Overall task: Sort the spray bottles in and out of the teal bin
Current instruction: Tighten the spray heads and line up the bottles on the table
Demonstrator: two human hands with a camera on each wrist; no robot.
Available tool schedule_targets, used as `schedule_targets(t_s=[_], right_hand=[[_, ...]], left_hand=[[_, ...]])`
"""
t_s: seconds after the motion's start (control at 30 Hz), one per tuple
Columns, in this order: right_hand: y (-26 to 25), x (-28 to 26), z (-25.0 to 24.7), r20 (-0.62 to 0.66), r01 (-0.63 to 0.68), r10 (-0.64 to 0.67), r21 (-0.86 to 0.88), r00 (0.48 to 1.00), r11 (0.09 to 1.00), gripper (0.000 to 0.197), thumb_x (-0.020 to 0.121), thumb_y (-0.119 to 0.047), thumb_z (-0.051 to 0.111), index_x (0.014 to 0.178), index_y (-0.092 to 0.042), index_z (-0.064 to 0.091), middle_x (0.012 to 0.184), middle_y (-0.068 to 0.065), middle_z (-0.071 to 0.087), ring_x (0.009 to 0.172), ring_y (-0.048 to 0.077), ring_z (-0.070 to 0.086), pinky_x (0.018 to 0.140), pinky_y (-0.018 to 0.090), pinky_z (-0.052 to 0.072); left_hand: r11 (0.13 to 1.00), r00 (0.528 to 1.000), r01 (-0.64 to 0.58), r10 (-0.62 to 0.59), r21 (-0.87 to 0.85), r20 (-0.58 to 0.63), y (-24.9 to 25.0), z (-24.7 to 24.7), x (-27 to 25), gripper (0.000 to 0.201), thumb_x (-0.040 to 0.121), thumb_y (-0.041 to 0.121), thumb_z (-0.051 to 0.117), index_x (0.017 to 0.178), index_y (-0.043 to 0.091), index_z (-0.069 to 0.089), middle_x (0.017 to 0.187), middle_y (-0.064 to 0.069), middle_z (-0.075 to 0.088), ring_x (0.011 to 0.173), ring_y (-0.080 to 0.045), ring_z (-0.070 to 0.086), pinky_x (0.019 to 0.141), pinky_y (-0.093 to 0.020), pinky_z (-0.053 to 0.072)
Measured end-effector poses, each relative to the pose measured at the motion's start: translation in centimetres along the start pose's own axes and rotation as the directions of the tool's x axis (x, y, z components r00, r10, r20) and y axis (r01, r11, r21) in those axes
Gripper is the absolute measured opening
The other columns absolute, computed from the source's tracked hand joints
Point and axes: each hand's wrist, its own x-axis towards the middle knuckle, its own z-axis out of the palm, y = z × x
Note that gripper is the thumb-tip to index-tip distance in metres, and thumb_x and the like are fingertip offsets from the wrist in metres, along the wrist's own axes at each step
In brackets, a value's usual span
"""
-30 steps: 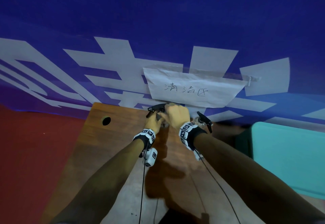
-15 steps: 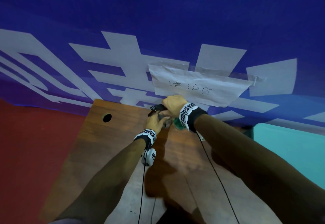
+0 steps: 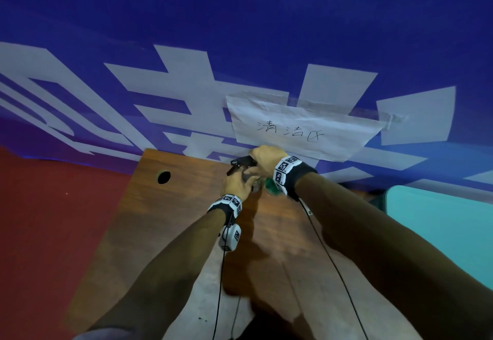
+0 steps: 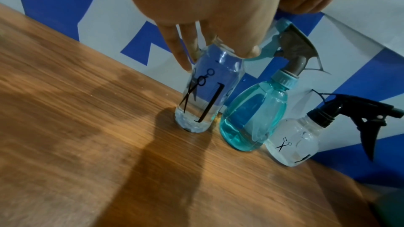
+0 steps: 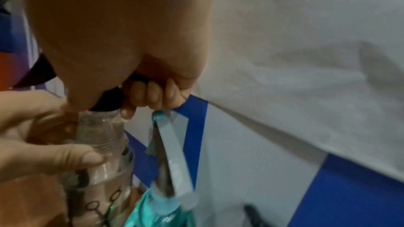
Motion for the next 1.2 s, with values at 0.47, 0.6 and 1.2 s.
schedule_targets(t_s=[0.47,0.6,1.2], right_hand=[[-0.2,-0.9,1.6,-0.169,-0.023,0.027,0.023,0.985,0.999,0.041,0.091,-0.056,0.062,0.107,-0.019,0.054,0.094,0.004,0.066,0.090,0.028,0.066,0.069,0.035,0.043],[-0.4,-1.4,1.5,-0.188,-0.052,0.054,0.015,0.981,0.999,0.041,0.090,-0.059,0.060,0.104,-0.020,0.056,0.094,0.003,0.066,0.089,0.029,0.065,0.071,0.035,0.044],[-0.3,-1.4,2.4,-0.223,0.015,0.025,0.176,0.974,0.984,0.040,0.091,-0.048,0.063,0.114,-0.021,0.046,0.102,0.006,0.067,0.093,0.033,0.066,0.075,0.039,0.051]], left_hand=[[1.000,0.999,0.009,-0.008,0.030,-0.042,0.0,0.2,-0.1,0.039,0.088,0.040,0.070,0.121,0.020,0.064,0.114,-0.012,0.071,0.110,-0.036,0.063,0.091,-0.038,0.052],[0.999,0.999,0.021,-0.019,0.036,-0.049,0.0,0.5,-0.1,0.029,0.086,0.037,0.071,0.109,0.020,0.066,0.105,-0.010,0.073,0.103,-0.036,0.065,0.086,-0.040,0.055],[0.999,0.998,-0.008,0.011,0.044,-0.069,-0.4,0.9,0.4,0.033,0.084,0.043,0.070,0.106,0.019,0.063,0.105,-0.012,0.073,0.100,-0.037,0.066,0.083,-0.041,0.056]])
